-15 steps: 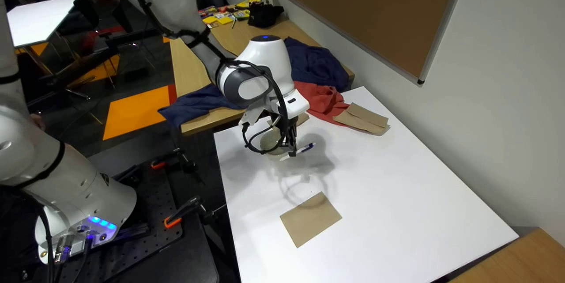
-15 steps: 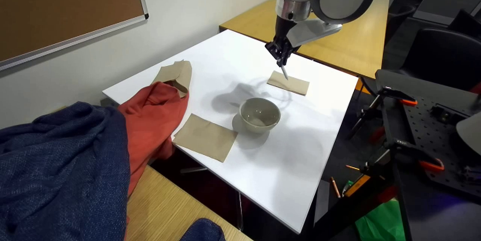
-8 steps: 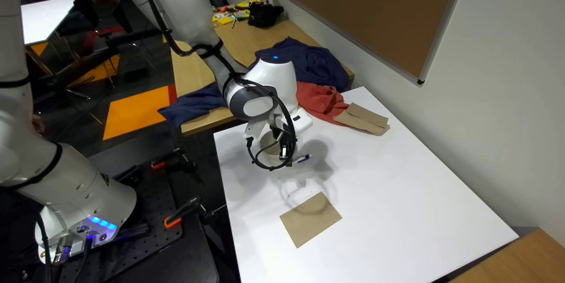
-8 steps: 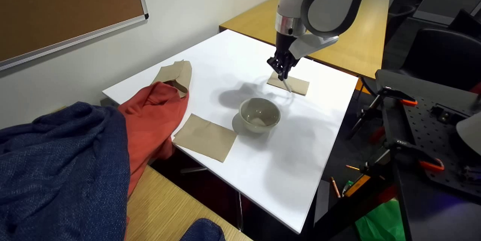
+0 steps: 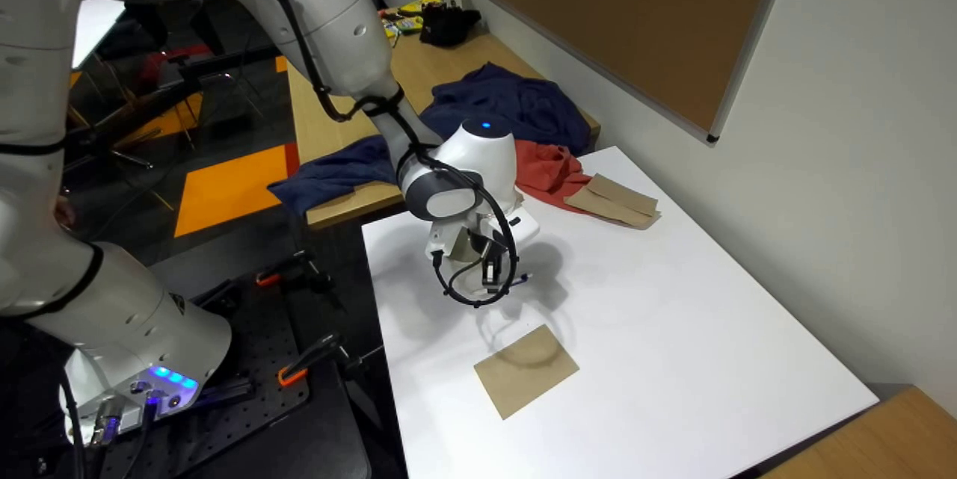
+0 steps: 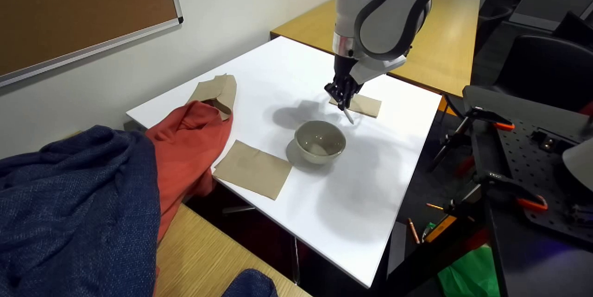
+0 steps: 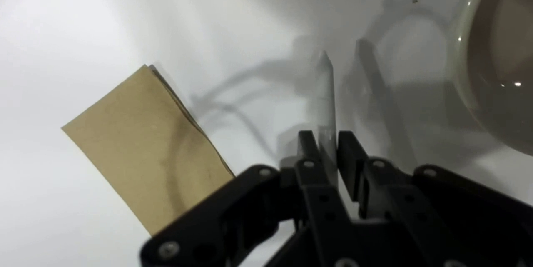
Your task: Remove the marker from the bowl.
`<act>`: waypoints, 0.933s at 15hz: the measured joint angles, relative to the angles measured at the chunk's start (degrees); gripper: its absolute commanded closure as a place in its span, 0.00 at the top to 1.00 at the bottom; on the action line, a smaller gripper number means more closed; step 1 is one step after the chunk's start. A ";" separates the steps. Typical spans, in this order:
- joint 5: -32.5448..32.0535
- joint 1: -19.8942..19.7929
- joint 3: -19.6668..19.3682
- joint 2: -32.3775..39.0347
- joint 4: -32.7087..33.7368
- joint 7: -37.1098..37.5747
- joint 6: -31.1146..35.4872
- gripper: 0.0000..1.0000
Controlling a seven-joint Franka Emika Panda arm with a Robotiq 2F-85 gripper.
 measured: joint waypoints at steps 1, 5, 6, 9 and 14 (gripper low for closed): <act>0.21 -0.18 0.19 0.48 0.50 -0.29 0.00 0.58; 0.56 -0.62 0.73 1.28 1.70 -0.93 0.00 0.89; 0.57 -0.64 0.80 1.31 1.85 -0.94 0.00 0.98; 0.58 -0.66 0.99 1.33 2.20 -0.94 0.00 1.00; 0.59 -0.60 1.06 1.35 2.46 -0.95 0.00 1.00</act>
